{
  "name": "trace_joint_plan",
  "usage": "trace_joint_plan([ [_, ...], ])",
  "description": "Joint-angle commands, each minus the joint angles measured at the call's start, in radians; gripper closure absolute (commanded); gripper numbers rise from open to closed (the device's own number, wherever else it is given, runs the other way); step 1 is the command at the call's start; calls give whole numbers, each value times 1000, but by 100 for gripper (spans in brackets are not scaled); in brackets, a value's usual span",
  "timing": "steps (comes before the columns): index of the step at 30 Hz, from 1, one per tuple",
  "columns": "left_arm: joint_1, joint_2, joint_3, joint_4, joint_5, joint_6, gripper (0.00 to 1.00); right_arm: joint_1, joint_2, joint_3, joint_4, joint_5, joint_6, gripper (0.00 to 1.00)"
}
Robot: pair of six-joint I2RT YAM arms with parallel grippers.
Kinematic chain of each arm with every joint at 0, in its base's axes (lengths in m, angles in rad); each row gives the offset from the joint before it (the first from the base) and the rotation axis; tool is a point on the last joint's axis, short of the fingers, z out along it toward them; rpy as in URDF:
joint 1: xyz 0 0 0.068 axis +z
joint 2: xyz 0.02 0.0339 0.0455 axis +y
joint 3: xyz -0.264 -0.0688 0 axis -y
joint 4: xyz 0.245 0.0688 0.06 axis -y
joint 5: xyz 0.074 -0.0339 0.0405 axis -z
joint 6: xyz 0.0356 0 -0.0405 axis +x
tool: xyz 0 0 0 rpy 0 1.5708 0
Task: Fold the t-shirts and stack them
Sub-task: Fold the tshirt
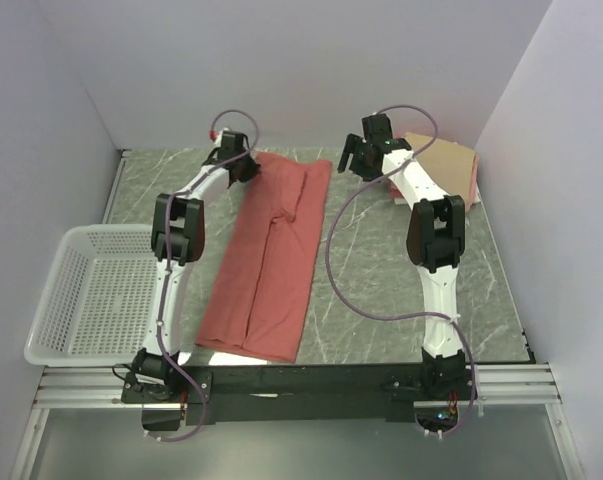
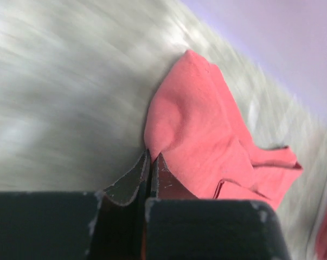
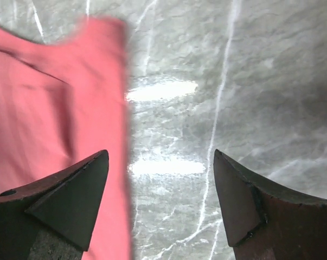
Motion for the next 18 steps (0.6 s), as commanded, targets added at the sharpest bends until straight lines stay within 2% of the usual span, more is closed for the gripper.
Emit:
trace_joint_plan([
  [1, 50, -20, -11, 35, -201, -141, 100, -4, -48, -4, -14, -13, -14, 16],
  [3, 56, -22, -1, -24, -266, -170, 100, -2, -75, -63, 8, -23, -14, 16],
  [4, 58, -25, 5, -60, -341, -205, 100, -2, -83, -80, 9, -28, -12, 16],
  [5, 58, -28, -2, -65, -349, -215, 97, -1, -94, -99, 14, -33, -14, 16],
  [6, 59, -36, -14, -43, -337, -206, 87, 2, -113, -137, 17, -37, -15, 16],
  [7, 61, -36, -22, -10, -314, -187, 81, 8, -126, -159, 23, -36, -20, 16],
  [8, 64, -34, -5, -14, -285, -177, 68, 14, -140, -182, 29, -34, -21, 16],
  [11, 64, -52, 12, -28, -255, -111, 50, 28, -205, -290, 58, -49, -14, 16],
  [14, 79, -146, -77, 0, -252, -68, 22, 56, -297, -425, 112, -71, 5, 16],
  [18, 102, -307, -212, -26, -261, -61, 23, 93, -435, -635, 184, -129, 52, 17],
])
